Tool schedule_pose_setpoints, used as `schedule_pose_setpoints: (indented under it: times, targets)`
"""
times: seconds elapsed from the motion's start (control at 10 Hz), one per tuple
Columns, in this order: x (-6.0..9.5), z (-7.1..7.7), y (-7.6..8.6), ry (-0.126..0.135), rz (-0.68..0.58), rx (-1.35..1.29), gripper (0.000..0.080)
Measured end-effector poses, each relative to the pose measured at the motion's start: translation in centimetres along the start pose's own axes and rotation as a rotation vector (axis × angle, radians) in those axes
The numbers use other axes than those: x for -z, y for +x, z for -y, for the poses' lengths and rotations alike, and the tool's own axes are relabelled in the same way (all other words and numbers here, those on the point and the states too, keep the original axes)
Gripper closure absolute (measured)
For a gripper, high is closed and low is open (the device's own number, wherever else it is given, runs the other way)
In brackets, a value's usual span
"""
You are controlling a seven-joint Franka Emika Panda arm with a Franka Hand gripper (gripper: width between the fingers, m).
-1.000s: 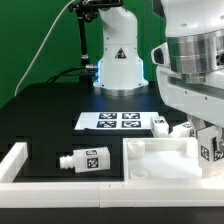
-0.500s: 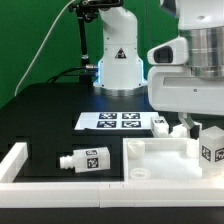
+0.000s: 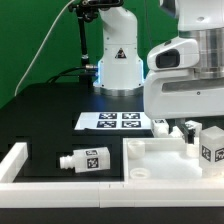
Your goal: Assemble one leg
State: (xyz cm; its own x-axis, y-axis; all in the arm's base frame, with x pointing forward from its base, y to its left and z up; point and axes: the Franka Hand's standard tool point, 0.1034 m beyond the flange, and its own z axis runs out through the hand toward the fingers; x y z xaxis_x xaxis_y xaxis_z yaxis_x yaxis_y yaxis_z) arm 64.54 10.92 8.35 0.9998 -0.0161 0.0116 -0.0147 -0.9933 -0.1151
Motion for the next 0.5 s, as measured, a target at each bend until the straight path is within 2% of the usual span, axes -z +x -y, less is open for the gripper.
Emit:
schedule_pose_setpoints:
  times: [0.1,0.3,0.5]
  targets:
    - [-0.04,-0.16,0.06,-0.008,-0.005,0.167,0.0150]
    - [-0.20,-0.25,0.16,-0.010,-0.020,0.179,0.0150]
    - [-0.23,-0.26,0.14,-0.009,-0.020,0.170,0.0408]
